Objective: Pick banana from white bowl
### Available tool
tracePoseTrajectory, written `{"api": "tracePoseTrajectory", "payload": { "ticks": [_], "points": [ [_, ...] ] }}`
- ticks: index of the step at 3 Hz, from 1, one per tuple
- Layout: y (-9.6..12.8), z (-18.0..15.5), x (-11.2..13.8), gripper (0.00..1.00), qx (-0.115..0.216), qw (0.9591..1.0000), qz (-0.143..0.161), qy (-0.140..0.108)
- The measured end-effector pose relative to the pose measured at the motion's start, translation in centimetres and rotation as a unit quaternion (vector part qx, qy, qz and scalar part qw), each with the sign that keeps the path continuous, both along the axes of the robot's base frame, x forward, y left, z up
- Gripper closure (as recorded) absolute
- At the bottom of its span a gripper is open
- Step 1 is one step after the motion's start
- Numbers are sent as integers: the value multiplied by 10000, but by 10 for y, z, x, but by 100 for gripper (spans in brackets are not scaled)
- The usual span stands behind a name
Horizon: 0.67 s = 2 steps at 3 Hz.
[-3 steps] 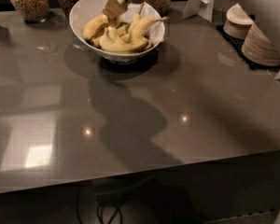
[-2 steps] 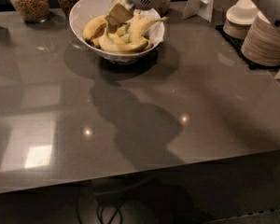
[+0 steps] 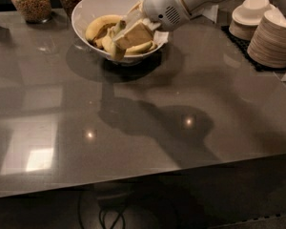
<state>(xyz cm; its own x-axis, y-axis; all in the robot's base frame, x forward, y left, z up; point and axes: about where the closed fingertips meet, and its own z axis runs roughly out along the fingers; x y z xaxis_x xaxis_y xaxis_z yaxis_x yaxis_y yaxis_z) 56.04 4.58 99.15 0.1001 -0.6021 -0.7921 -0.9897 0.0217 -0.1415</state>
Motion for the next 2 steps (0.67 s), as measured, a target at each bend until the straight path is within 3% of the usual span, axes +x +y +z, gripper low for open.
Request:
{"api": "tracePoseTrajectory", "payload": {
  "ticks": [1, 2],
  "points": [
    [-4, 1, -29, 100, 114, 9985, 426, 339],
    [-2, 11, -52, 100, 174, 9958, 738, 506]
  ]
}}
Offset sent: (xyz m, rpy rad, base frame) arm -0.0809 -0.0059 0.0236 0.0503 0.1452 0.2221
